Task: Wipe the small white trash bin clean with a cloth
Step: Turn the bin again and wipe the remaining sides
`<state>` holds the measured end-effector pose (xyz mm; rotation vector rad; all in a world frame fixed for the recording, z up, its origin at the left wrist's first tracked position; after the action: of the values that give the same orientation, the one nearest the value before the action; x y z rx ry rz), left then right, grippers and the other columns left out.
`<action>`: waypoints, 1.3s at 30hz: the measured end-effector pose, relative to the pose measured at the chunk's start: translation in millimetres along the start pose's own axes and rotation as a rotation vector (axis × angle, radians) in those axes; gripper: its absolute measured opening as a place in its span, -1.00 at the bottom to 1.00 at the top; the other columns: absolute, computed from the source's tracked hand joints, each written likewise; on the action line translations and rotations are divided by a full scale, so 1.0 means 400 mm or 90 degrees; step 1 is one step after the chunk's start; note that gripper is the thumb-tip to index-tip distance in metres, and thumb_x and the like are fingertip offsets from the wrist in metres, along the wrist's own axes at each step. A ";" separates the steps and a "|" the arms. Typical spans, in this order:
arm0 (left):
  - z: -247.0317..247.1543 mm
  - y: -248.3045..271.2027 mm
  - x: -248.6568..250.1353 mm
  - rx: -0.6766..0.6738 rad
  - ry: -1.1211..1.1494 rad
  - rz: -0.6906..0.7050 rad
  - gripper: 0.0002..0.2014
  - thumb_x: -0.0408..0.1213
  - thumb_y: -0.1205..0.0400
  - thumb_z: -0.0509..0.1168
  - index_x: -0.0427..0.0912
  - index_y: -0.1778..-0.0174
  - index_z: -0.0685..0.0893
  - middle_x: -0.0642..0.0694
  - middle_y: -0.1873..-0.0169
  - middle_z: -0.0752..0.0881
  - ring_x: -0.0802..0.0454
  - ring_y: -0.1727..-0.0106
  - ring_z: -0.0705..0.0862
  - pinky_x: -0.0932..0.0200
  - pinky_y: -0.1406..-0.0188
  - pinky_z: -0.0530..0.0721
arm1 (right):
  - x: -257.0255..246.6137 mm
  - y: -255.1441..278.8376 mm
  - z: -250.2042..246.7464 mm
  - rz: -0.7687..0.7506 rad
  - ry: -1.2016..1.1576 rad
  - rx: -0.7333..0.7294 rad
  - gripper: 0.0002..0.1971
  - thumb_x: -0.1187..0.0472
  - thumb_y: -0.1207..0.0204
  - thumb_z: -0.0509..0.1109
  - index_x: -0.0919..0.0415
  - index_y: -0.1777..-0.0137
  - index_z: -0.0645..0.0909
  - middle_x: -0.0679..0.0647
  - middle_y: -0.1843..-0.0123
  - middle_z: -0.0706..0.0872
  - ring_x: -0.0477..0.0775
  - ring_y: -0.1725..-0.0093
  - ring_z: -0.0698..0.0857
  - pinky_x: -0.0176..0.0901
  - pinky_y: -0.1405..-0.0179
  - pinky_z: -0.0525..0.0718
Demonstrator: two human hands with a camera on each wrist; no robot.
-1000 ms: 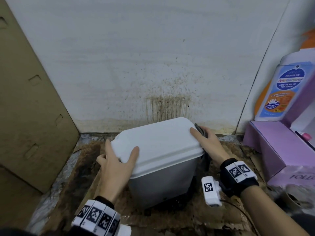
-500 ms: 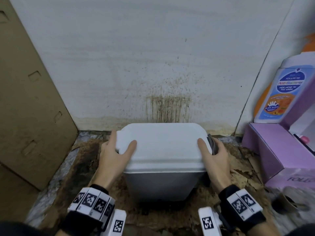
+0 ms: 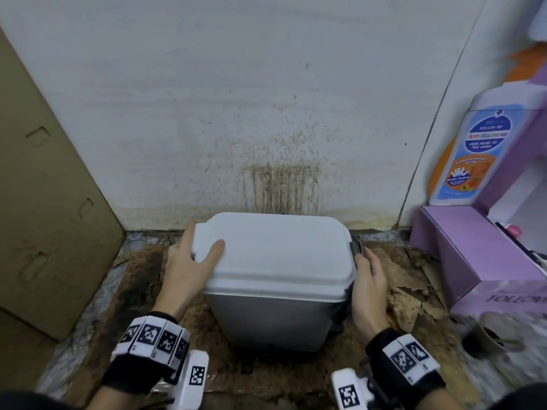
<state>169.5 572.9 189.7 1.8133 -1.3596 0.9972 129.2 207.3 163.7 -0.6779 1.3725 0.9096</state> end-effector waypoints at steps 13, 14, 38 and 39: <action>0.079 0.105 0.199 0.102 -0.209 0.329 -0.43 0.12 -0.75 0.11 -0.06 -0.63 0.53 -0.02 -0.70 0.40 -0.03 -0.77 0.21 -0.20 -0.76 0.21 | -0.033 0.015 0.058 0.018 -0.063 -0.095 -0.74 0.16 -0.78 0.28 -0.14 -0.40 0.50 -0.34 -0.03 0.70 -0.33 0.08 0.70 -0.31 0.16 0.61; 0.108 0.118 0.225 0.075 -0.203 0.357 -0.43 0.14 -0.75 0.10 -0.04 -0.63 0.53 0.02 -0.70 0.41 0.02 -0.78 0.21 -0.16 -0.76 0.21 | -0.034 0.015 0.063 0.010 -0.060 -0.094 -0.75 0.15 -0.78 0.28 -0.12 -0.38 0.56 -0.29 -0.08 0.76 -0.30 0.04 0.74 -0.27 0.13 0.64; 0.118 0.102 0.315 0.041 -0.382 0.349 -0.34 0.32 -0.66 -0.04 0.25 -0.71 0.35 0.09 -0.68 0.37 0.04 -0.69 0.30 -0.03 -0.64 0.27 | -0.064 0.044 0.260 0.028 -0.105 -0.142 -0.71 0.04 -0.85 0.16 -0.02 -0.38 0.66 0.07 -0.14 0.81 0.13 -0.16 0.80 0.25 -0.27 0.76; 0.109 0.099 0.313 0.045 -0.371 0.345 -0.34 0.32 -0.64 -0.03 0.25 -0.69 0.37 0.10 -0.66 0.39 0.04 -0.68 0.32 -0.04 -0.63 0.29 | -0.059 0.037 0.260 0.017 -0.082 -0.124 -0.70 -0.01 -0.83 0.16 -0.02 -0.39 0.65 0.09 -0.12 0.78 0.16 -0.13 0.78 0.23 -0.22 0.75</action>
<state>160.9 467.2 278.6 1.9118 -2.2833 0.7961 171.4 299.8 199.6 -0.7360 1.1911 1.0998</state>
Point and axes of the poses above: each hand's wrist, its own y-axis away from the middle knuckle, its own z-axis out of the palm, x = y × z, the point moved 9 cm from there along -y, towards the middle knuckle
